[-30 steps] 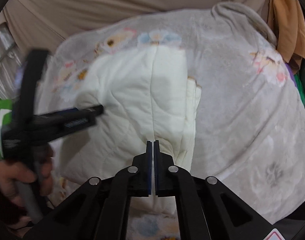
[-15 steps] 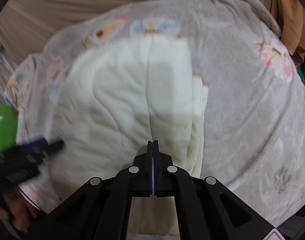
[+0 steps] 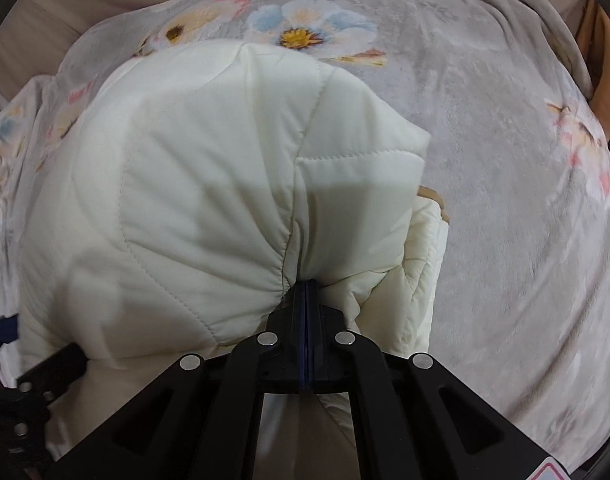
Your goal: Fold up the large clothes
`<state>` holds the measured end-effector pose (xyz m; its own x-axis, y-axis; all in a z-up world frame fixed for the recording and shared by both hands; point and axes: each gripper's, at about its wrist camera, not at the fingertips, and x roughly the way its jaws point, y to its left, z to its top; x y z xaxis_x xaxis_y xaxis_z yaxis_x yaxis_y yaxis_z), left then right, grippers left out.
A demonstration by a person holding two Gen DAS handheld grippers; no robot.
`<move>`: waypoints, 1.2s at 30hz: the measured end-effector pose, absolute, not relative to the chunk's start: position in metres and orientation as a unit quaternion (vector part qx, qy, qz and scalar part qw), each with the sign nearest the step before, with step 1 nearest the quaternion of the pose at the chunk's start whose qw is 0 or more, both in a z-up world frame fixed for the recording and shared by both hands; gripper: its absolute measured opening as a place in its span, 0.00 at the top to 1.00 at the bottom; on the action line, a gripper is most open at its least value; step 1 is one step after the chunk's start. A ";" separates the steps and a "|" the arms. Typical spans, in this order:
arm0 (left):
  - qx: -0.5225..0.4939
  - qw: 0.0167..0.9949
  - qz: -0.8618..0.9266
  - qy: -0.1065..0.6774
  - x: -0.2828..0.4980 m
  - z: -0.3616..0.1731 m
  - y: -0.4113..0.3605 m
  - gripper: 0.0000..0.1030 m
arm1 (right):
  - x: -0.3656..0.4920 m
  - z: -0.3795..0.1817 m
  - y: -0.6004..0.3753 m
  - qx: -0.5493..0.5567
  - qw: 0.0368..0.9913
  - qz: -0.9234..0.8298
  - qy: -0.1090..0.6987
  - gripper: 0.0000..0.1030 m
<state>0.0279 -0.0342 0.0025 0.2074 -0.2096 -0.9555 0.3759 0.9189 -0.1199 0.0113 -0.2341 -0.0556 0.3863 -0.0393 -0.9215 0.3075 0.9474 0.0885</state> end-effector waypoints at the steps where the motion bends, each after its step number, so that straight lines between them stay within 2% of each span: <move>1: 0.068 0.772 -0.187 0.604 0.027 0.005 -0.033 0.13 | 0.006 -0.047 -0.236 0.136 0.824 -0.108 0.539 1.00; 4: 0.065 0.775 -0.196 0.598 0.015 0.025 -0.024 0.22 | -0.028 -0.003 -0.230 0.146 0.841 -0.096 0.512 1.00; 7: 0.066 0.776 -0.211 0.591 -0.007 0.040 -0.014 0.22 | -0.069 0.017 -0.216 0.152 0.836 -0.078 0.521 1.00; 12: 0.077 0.761 -0.208 0.610 -0.024 0.017 -0.015 0.20 | -0.104 -0.031 -0.195 0.162 0.800 -0.068 0.573 1.00; 16: 0.115 0.772 -0.198 0.594 -0.030 -0.007 -0.027 0.12 | -0.101 -0.071 -0.197 0.171 0.796 -0.065 0.576 1.00; 20: 0.114 0.777 -0.184 0.591 -0.027 -0.015 -0.029 0.09 | -0.099 -0.073 -0.198 0.174 0.796 -0.057 0.576 1.00; 23: 0.109 0.779 -0.180 0.590 -0.029 -0.001 -0.026 0.10 | -0.112 -0.050 -0.201 0.198 0.800 -0.066 0.562 1.00; 25: 0.103 0.786 -0.179 0.583 -0.032 0.013 -0.023 0.12 | -0.124 -0.029 -0.201 0.207 0.814 -0.070 0.538 0.95; 27: 0.099 0.798 -0.175 0.569 -0.034 0.029 -0.019 0.12 | -0.133 -0.018 -0.204 0.206 0.822 -0.074 0.525 0.81; 28: 0.099 0.803 -0.171 0.562 -0.033 0.035 -0.017 0.12 | -0.135 -0.014 -0.206 0.207 0.825 -0.076 0.521 0.68; 29: 0.098 0.806 -0.168 0.558 -0.031 0.039 -0.015 0.12 | -0.137 -0.012 -0.207 0.205 0.826 -0.080 0.520 0.62; 31: 0.091 0.810 -0.164 0.555 -0.026 0.046 -0.011 0.11 | -0.140 -0.010 -0.210 0.200 0.828 -0.095 0.516 0.56; 32: 0.084 0.811 -0.160 0.556 -0.023 0.048 -0.008 0.11 | -0.141 -0.010 -0.214 0.203 0.828 -0.100 0.513 0.50; 36: 0.071 0.806 -0.150 0.568 -0.011 0.042 -0.004 0.10 | -0.130 -0.026 -0.231 0.235 0.812 -0.095 0.526 0.43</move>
